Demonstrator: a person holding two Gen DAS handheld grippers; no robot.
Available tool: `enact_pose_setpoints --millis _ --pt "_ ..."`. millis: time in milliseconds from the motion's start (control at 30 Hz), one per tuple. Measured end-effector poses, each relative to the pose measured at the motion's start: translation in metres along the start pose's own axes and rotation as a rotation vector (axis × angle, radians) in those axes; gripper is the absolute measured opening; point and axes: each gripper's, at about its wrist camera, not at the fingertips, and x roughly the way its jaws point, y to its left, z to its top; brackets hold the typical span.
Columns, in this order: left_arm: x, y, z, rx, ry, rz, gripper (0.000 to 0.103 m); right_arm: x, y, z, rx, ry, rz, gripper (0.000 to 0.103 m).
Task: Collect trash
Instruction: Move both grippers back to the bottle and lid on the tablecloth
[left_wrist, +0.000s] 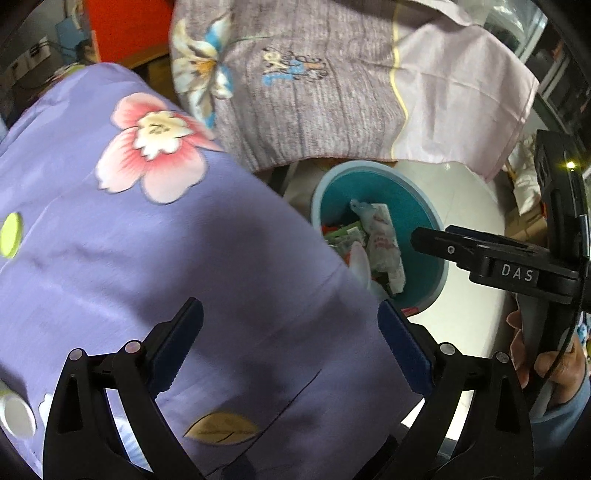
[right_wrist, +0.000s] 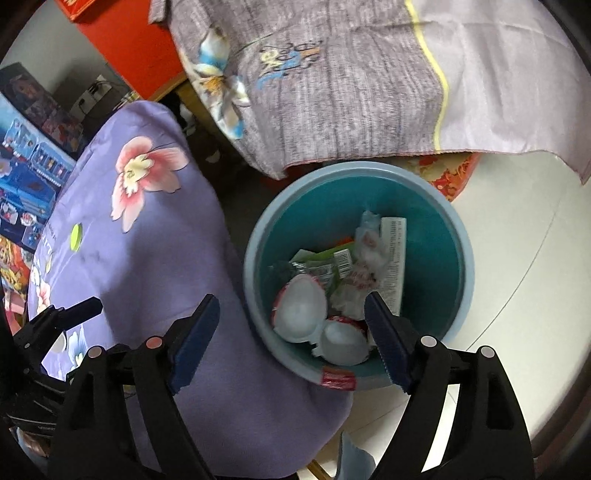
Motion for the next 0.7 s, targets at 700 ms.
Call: enact_pose_setpoints --millis 700 --pt "-0.102 0.127 -0.078 -0.290 -0.141 0.136 0.097 0.001 0.174 -0.023 -0.309 0.037 0.058 0.078"
